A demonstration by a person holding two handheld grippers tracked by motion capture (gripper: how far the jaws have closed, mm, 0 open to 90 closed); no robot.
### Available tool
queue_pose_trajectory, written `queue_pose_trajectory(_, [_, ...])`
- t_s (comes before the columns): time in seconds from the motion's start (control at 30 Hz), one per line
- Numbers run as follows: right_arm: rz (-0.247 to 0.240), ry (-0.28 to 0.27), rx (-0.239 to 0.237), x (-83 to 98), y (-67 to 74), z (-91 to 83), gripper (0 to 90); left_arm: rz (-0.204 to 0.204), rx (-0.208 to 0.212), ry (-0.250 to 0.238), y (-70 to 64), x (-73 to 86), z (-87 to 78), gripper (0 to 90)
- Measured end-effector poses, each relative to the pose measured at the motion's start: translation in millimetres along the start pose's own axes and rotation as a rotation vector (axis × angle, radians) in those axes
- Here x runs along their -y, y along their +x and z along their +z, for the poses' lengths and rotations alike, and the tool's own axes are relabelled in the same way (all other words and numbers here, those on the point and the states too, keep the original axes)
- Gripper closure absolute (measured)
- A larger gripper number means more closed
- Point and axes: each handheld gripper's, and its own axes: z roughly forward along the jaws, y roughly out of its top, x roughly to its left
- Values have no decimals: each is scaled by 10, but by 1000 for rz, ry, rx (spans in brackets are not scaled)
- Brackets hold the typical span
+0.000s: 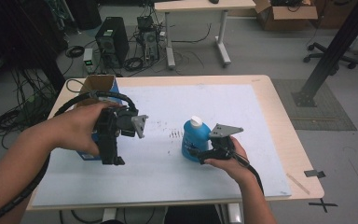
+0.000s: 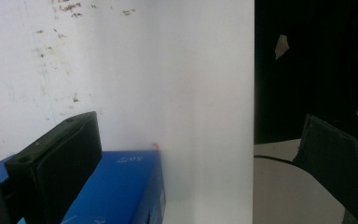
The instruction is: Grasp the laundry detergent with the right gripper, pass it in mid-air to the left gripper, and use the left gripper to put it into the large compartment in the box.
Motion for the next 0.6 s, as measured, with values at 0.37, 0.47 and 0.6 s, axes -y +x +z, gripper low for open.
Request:
queue_pose_trajectory(0.37, [-14, -20, -6, 15, 8, 45, 199, 2, 6, -2, -8, 9, 50, 2])
queue_pose_trajectory(0.47, [-15, -20, -6, 18, 9, 50, 209, -1, 3, -3, -10, 19, 40, 2])
queue_pose_trajectory(0.6, [-16, -23, -8, 20, 11, 62, 224, -6, -1, -2, -13, 36, 27, 2])
